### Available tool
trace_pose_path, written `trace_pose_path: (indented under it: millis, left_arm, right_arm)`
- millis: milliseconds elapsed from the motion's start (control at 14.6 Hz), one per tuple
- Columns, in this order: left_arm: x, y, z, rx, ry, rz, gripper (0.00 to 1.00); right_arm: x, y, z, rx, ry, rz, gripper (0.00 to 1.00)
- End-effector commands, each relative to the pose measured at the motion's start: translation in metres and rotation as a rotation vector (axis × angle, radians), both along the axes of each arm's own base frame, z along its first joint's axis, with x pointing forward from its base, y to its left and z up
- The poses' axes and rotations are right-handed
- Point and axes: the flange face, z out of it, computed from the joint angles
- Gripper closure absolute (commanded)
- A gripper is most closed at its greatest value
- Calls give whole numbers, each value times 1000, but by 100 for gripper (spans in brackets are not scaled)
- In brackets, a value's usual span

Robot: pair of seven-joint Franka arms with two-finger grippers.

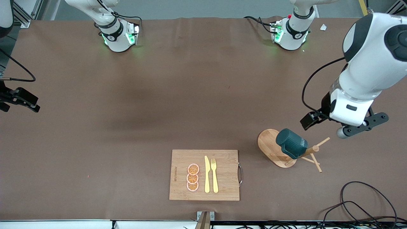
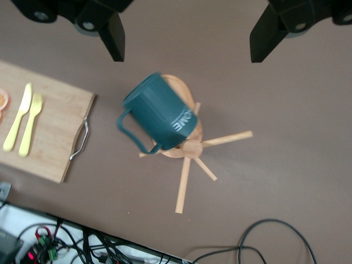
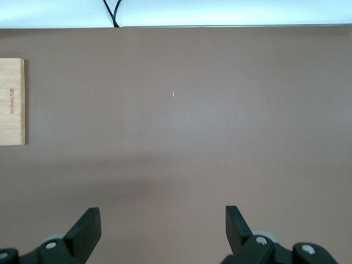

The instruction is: Pass cup and hang on rack

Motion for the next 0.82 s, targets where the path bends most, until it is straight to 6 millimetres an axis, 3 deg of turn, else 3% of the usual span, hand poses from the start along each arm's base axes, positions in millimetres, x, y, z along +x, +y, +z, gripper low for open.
trace_pose_path:
  millis: [0, 137, 342, 547, 752]
  left_arm:
    - [-23, 22, 40, 68, -30, -133, 0]
    - [-38, 36, 59, 64, -15, -197, 0]
    - [-60, 86, 81, 9, 45, -272, 0]
    - [-86, 97, 93, 17, 52, -342, 0]
    - [-106, 101, 89, 16, 89, -339, 0]
  right_arm:
    - [-10, 3, 5, 13, 24, -14, 0]
    - [-9, 2, 18, 10, -4, -13, 0]
    - [-11, 17, 22, 1, 6, 12, 0]
    - [-11, 14, 28, 8, -5, 6, 0]
    - [-18, 9, 25, 10, 45, -5, 0]
